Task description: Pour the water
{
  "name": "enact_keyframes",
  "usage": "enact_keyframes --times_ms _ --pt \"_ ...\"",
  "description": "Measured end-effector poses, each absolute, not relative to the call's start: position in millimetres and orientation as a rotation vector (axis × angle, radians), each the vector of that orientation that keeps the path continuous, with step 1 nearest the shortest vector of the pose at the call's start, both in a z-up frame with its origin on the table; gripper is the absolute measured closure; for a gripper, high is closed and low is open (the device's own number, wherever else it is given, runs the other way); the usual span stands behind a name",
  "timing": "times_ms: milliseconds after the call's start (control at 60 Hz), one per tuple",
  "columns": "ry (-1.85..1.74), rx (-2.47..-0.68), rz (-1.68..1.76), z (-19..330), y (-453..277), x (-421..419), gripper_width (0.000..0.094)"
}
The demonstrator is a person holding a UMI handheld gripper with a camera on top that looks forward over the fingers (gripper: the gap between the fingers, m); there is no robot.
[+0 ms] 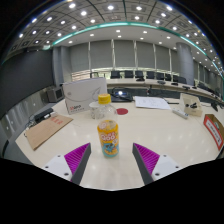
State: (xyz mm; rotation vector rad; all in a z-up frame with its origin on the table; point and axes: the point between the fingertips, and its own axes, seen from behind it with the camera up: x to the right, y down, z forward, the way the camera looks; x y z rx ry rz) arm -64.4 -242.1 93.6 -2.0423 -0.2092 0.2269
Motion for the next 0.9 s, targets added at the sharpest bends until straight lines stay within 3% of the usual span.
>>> enact_keyframes --times_ms 217,317,383,583,900 --pt "-0.127 -1.984 0.1 62.6 -167.5 -91.6 0.0096" --pt "-0.108 -1.942 0.039 57.5 -143.3 -94.1 0.0227" --pt "-0.092 -1.917 0.007 58.4 -134.9 -91.1 0.0401" --pt "-0.06 -1.896 -0.074 63.8 -123.3 -89.6 0.0514" --pt "-0.269 -1.851 -0.387 136.1 -63.1 -78.2 0.0517"
